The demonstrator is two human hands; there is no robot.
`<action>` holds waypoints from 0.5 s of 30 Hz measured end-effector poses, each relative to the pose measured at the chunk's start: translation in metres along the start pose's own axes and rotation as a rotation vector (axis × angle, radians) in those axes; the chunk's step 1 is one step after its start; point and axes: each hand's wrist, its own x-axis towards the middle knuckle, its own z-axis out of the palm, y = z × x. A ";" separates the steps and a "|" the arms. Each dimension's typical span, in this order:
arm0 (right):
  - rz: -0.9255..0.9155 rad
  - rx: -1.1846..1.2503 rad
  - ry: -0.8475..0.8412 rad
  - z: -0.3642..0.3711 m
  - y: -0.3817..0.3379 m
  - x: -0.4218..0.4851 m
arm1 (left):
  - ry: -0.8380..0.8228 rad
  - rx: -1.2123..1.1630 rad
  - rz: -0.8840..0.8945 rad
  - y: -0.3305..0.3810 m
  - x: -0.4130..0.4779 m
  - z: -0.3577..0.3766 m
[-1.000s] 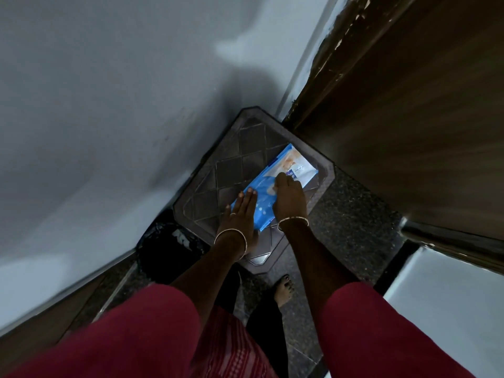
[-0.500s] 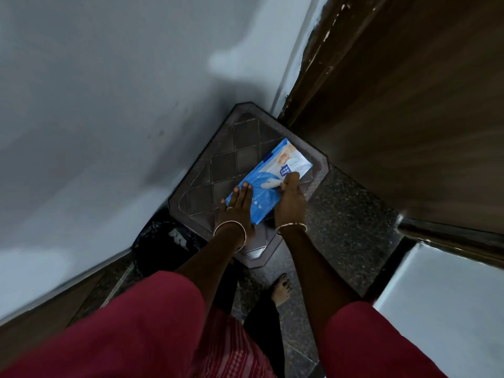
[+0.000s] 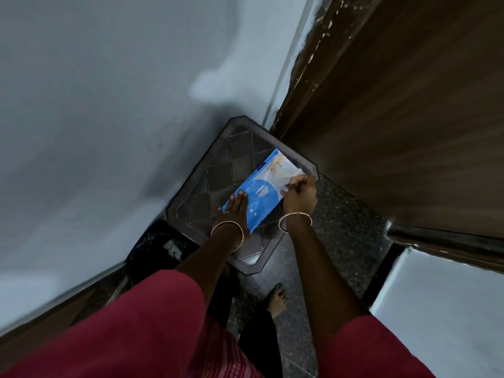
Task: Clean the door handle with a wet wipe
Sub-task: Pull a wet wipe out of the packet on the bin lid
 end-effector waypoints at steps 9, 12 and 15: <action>0.101 0.517 -0.111 -0.050 -0.057 -0.041 | 0.413 -0.688 0.125 0.031 -0.043 -0.067; 0.142 0.658 -0.152 -0.071 -0.081 -0.061 | 0.233 -1.265 0.034 0.060 -0.074 -0.105; 0.155 0.747 -0.201 -0.100 -0.106 -0.078 | 0.078 -1.474 0.057 0.086 -0.105 -0.136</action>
